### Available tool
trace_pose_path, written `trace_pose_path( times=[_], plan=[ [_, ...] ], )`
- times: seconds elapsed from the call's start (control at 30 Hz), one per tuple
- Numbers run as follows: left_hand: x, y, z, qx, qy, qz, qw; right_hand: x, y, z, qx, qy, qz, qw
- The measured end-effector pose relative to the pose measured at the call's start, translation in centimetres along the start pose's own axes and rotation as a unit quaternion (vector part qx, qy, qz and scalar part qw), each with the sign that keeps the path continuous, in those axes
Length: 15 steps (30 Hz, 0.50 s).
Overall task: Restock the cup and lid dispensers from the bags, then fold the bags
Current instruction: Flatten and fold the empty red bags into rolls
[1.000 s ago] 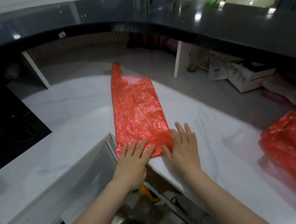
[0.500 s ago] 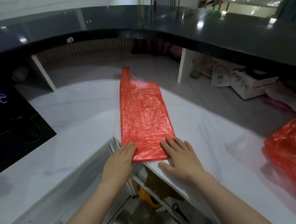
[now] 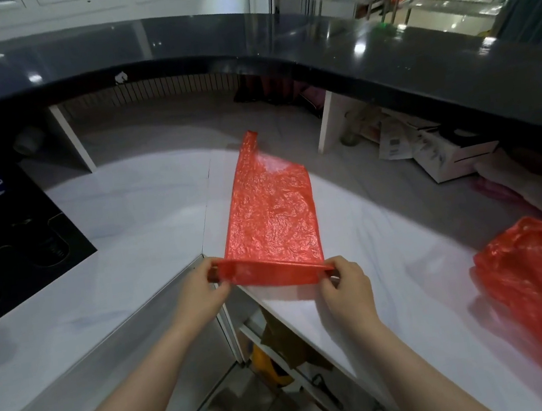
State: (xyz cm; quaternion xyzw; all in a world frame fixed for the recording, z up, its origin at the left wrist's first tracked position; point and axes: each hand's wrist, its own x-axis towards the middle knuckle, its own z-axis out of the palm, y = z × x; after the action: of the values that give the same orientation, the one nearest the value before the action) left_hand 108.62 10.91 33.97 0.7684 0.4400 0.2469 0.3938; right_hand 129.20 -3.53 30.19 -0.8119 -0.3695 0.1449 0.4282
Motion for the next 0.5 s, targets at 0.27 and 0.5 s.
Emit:
trace_pose_path(
  times=[0.27, 0.5],
  plan=[
    [-0.4, 0.2, 0.7, 0.004, 0.014, -0.072, 0.997, -0.2, -0.6, -0.1, 0.033, 0.019, 0.051, 0.998],
    [-1.1, 0.3, 1.5, 0.076, 0.039, -0.070, 0.994, -0.2, -0.8, 0.1, -0.039, 0.045, 0.038, 0.997]
  ],
)
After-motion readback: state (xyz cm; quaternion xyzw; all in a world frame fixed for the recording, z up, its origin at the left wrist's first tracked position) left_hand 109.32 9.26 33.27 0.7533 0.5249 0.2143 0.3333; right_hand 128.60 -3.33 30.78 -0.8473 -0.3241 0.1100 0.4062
